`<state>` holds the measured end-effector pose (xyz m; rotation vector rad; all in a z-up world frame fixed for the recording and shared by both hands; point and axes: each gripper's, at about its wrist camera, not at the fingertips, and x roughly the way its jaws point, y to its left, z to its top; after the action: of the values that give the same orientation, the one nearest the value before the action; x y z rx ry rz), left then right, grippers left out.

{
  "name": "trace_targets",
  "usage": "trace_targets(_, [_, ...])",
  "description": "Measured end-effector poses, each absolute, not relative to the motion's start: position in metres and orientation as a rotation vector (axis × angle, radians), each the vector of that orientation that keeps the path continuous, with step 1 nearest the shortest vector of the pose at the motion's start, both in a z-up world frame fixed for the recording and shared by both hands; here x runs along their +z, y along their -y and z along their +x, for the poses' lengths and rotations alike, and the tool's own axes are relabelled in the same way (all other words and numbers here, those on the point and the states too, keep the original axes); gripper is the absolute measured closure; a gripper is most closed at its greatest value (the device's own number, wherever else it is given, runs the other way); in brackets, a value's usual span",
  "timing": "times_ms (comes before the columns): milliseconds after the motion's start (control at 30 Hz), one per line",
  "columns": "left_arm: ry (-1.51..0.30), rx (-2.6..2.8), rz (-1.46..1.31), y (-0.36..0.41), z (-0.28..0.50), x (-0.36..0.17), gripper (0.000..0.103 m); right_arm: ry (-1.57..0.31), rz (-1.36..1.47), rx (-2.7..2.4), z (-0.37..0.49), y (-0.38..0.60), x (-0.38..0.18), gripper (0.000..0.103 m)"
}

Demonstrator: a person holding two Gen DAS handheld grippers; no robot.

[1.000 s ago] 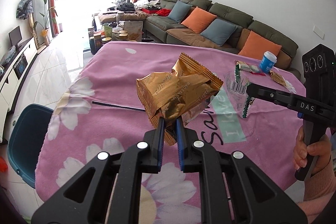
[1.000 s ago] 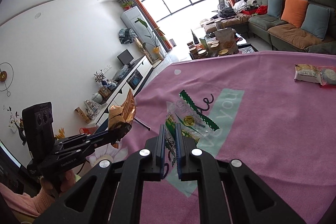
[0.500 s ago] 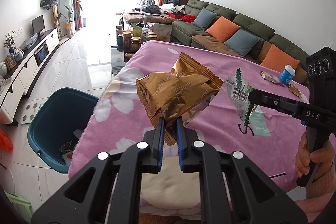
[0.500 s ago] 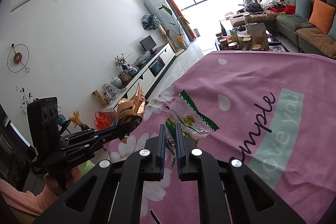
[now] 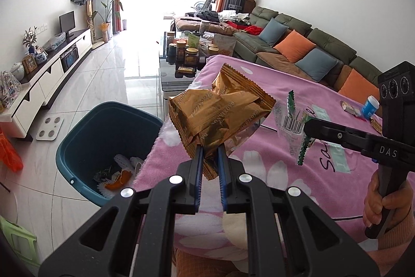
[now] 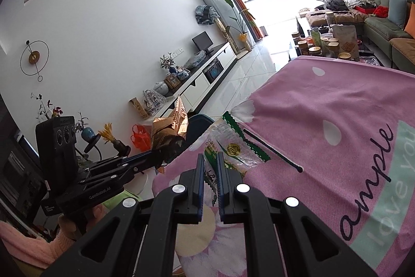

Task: Collect trash
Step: 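Lift the gold bag and clear wrapper and carry them over the teal bin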

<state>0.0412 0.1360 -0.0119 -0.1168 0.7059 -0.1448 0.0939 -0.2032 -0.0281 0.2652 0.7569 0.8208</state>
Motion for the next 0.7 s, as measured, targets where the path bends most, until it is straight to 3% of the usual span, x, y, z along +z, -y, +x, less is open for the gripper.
trace_targets(700, [-0.713, 0.007, -0.178, -0.198, 0.031, -0.024, 0.091, -0.787, 0.206, 0.947, 0.114, 0.134, -0.023, 0.095])
